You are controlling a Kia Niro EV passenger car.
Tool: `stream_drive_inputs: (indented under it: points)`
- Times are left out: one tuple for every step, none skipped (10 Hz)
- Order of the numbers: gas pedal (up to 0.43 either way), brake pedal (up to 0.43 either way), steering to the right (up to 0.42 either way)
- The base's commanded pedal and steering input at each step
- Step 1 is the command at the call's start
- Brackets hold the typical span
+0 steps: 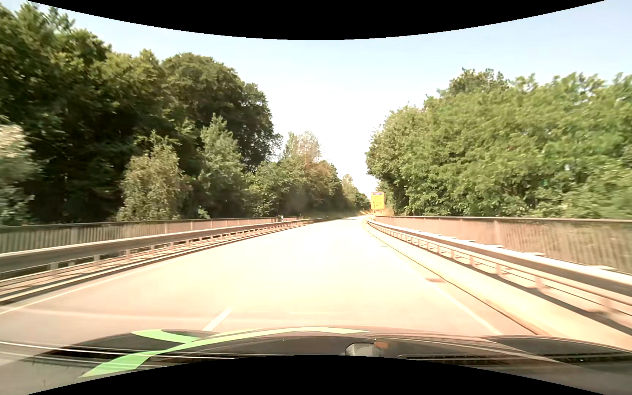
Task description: Follow the waypoints while adhering to traffic rules and regulations
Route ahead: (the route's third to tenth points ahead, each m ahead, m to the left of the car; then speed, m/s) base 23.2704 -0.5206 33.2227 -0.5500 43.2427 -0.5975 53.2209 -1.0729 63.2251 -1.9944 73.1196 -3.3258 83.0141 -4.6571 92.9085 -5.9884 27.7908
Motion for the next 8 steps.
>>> stream_drive_inputs:
  points:
    - [0.421, 0.000, 0.009]
    - [0.421, 0.000, 0.009]
    - [0.409, 0.000, 0.009]
    - [0.331, 0.000, 0.009]
    - [0.331, 0.000, 0.009]
    - [0.331, 0.000, 0.010]
    - [0.331, 0.000, 0.010]
    - [0.319, 0.000, 0.010]
